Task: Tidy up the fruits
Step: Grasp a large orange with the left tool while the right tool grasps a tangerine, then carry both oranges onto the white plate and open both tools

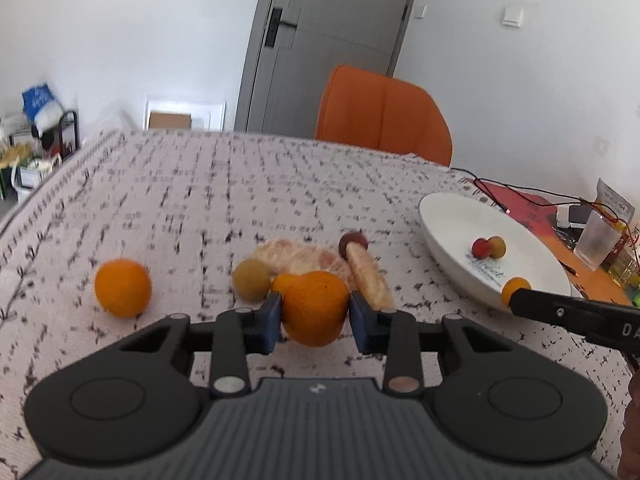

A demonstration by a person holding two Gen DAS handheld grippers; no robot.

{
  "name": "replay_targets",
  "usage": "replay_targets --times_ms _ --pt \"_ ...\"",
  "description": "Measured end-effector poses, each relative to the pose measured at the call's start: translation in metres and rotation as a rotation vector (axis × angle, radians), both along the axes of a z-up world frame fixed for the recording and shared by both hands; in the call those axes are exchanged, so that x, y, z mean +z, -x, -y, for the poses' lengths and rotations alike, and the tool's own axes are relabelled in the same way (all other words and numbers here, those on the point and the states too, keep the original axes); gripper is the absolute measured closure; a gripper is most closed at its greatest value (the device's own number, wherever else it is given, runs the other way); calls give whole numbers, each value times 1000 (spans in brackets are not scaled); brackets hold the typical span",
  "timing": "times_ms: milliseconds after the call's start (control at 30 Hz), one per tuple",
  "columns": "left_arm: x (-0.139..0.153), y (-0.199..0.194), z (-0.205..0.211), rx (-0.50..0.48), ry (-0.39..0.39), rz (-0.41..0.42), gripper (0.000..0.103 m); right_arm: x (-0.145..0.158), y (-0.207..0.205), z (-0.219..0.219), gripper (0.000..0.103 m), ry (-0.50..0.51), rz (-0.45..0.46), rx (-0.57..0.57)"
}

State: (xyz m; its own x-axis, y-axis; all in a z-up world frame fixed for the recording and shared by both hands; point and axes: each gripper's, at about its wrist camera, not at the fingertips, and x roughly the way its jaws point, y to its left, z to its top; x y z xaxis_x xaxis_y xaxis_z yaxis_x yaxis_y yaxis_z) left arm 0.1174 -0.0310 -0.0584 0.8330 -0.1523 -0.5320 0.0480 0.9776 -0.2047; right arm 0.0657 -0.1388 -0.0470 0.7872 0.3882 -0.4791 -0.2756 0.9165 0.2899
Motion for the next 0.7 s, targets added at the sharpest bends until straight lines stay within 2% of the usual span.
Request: replay_targets --times_ms 700 --pt "24 -17 62 -153 -33 62 69 -5 2 57 80 -48 5 -128"
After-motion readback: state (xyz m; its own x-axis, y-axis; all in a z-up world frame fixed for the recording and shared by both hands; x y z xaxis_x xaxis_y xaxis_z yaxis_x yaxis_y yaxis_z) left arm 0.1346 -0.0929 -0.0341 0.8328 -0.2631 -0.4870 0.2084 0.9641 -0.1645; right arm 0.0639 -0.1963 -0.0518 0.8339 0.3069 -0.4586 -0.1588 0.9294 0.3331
